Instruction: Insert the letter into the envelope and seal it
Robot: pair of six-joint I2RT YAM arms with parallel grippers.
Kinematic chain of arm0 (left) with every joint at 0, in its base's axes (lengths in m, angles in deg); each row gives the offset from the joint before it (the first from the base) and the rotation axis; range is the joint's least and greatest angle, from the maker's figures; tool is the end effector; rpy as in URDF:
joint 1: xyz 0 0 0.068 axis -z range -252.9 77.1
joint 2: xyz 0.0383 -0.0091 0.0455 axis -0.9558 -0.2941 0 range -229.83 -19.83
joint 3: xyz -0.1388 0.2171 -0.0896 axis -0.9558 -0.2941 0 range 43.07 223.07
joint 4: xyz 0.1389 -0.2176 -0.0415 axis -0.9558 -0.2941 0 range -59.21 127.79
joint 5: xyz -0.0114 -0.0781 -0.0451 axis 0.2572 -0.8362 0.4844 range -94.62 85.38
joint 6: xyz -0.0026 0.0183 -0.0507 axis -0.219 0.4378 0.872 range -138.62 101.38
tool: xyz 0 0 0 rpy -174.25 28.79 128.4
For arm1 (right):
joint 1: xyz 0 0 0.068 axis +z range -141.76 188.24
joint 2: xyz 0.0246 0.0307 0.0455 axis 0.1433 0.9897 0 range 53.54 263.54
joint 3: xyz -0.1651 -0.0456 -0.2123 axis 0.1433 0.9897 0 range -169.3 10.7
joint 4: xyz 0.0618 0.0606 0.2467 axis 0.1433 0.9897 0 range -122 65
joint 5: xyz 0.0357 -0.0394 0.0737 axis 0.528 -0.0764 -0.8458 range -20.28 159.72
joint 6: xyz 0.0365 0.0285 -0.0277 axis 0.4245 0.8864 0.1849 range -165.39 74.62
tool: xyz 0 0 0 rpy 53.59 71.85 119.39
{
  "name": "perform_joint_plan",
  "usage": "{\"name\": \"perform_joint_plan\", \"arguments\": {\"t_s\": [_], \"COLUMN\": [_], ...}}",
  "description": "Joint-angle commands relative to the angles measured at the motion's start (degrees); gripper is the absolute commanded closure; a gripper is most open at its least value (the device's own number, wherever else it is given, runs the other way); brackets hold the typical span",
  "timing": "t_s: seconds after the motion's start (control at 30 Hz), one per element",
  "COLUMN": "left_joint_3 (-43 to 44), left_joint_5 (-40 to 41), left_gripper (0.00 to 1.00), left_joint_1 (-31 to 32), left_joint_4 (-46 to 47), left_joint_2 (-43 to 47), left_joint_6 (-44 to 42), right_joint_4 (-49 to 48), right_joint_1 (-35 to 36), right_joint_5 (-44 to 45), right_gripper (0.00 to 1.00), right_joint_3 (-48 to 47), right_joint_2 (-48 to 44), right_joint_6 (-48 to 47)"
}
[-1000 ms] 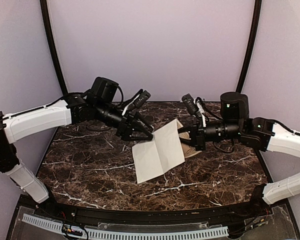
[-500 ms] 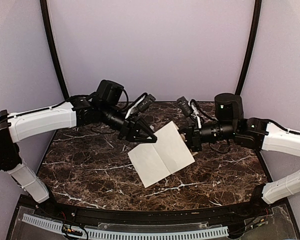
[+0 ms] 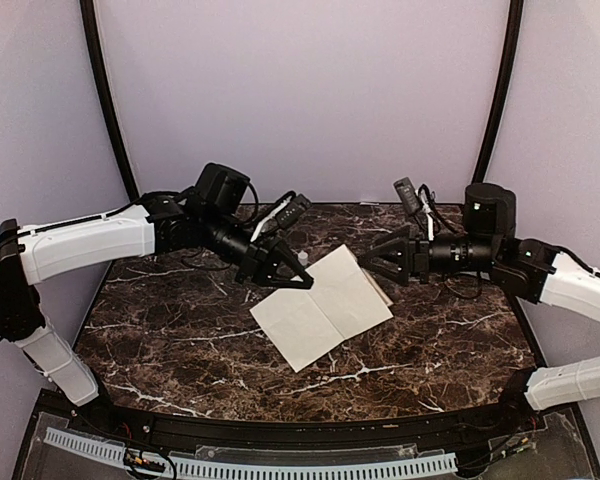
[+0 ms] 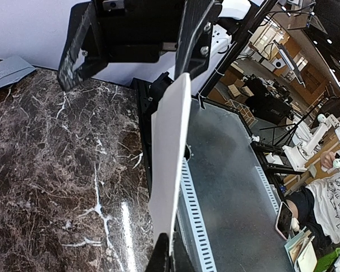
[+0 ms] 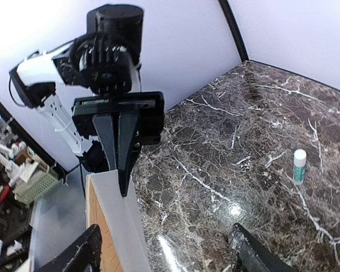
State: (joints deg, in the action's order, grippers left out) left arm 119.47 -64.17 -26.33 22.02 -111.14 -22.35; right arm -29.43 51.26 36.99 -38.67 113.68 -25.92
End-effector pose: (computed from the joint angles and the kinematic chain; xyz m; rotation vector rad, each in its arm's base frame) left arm 0.2234 -0.2806 0.3254 1.4842 1.5811 -1.5268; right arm 0.1634 0.1789 0.3315 -0.8237 1.7786 1.2625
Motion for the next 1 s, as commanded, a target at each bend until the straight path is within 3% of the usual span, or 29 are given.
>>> {"name": "perform_joint_plan", "arguments": {"t_s": [0.0, 0.17, 0.43, 0.5, 0.6, 0.67, 0.7, 0.77, 0.8, 0.87, 0.97], "left_joint_3": [-1.1, -1.3, -2.2, -2.3, -2.3, -2.3, -2.4, -2.3, -2.3, -2.1, -1.6], "left_joint_5": [1.3, 1.4, 1.8, 2.0, 2.0, 2.1, 2.1, 2.1, 2.0, 2.2, 3.1], "left_gripper": [1.00, 1.00, 1.00, 1.00, 1.00, 1.00, 1.00, 0.88, 0.70, 0.55, 0.48], "left_joint_1": [-0.2, -0.4, -0.5, -0.6, -0.7, -0.8, -0.8, -0.8, -0.9, -1.1, -1.2], "left_joint_4": [-1.0, -0.5, 2.1, 2.3, 2.4, 2.5, 2.6, 2.7, 2.3, 1.0, -1.3], "left_joint_2": [1.7, 1.4, 1.6, 1.5, 1.3, 1.4, 1.5, 1.5, 1.6, 1.6, 1.6], "left_joint_6": [-0.9, -0.4, 1.6, 1.9, 1.9, 2.0, 2.2, 2.4, 2.3, 1.8, -0.1], "right_joint_4": [-6.2, -8.1, -3.0, -1.1, -0.3, -0.2, 0.0, 0.2, 0.3, 1.8, 4.7], "right_joint_1": [-2.9, -2.9, 1.8, 3.4, 4.6, 4.8, 4.8, 4.8, 4.8, 4.8, 4.6], "right_joint_5": [-4.8, -8.5, -8.2, -7.9, -7.6, -7.3, -6.8, -4.9, -4.0, -1.9, 1.0], "right_gripper": [0.18, 0.09, 0.13, 0.20, 0.39, 0.60, 0.75, 0.98, 1.00, 1.00, 1.00], "right_joint_3": [2.2, 3.2, 2.0, 0.9, 0.3, 0.2, 0.0, -0.3, -0.6, -1.4, -3.1], "right_joint_2": [-3.9, -3.7, 1.6, 2.9, 3.9, 4.1, 4.0, 3.8, 3.4, 2.9, 2.1], "right_joint_6": [2.8, 3.5, 0.5, -0.2, -0.5, -0.7, -0.8, -1.0, -1.1, -2.4, -4.3]}}
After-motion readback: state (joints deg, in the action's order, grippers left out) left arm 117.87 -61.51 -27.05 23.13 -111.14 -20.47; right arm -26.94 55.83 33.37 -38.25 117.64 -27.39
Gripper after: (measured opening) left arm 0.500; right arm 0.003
